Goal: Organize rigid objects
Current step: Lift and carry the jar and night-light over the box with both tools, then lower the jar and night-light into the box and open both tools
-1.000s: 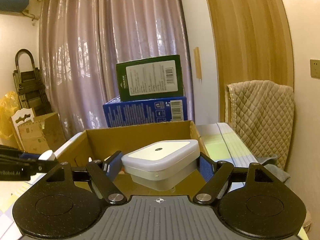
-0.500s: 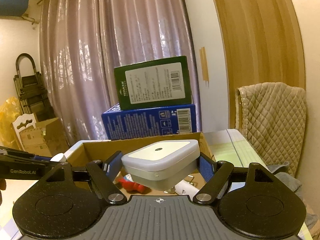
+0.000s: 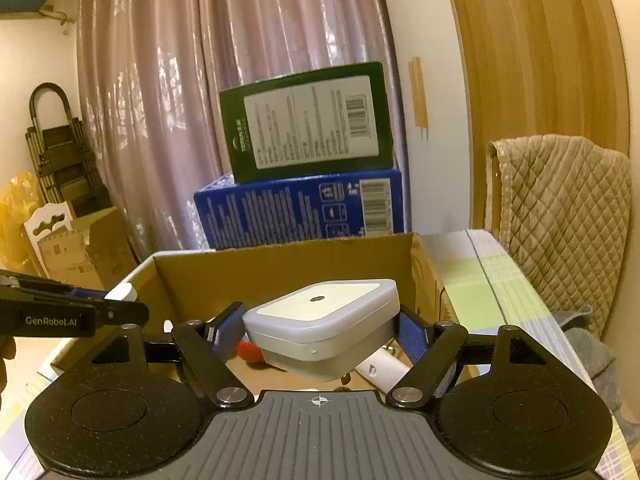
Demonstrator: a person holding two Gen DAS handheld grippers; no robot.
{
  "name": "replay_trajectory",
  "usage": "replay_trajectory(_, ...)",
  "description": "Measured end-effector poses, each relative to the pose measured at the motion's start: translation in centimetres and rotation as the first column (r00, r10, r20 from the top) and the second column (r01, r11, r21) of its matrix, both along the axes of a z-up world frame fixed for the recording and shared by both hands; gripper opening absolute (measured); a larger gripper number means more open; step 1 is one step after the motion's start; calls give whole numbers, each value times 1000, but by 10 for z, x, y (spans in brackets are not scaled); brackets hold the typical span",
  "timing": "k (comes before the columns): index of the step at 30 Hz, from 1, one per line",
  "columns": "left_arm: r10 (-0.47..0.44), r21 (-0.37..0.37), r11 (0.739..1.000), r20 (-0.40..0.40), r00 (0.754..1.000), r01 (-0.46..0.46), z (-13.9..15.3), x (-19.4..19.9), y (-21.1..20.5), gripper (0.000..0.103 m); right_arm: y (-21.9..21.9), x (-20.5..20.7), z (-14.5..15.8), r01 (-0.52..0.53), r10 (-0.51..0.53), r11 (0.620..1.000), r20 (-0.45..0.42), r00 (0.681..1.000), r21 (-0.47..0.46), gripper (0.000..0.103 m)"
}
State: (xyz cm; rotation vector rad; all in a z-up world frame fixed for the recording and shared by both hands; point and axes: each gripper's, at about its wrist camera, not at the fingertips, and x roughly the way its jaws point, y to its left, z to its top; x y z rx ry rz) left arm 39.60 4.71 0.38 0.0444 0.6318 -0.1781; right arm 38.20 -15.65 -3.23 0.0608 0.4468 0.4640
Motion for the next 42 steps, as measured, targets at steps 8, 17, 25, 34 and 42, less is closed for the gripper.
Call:
replay_trajectory(8,9,-6,1000,-28,1000,-9,-7,7,5,25,-1,7,-3,-3,3,1000,-28,1000,-1,75)
replay_trajectory(17,16,-19,1000,-50,999,-17,-14,21,8,25,-2,22,-11,-5,4,1000,-72,997,-3,75)
replay_trajectory(25,33,-64,997,-93,995,-39,-17,41,15,25,2,36,-9,3,-2,1000,-102,995,10,75)
replay_trajectory(34,60,-26,998,-151,987,-65,-21,69,21,25,24,64,0,-40,36,999,-187,982,-20,75)
replay_trajectory(42,81,-28,996,-188,979,-88,-30,78,26,25,33,77,-1,-54,41,997,-243,969,-47,75)
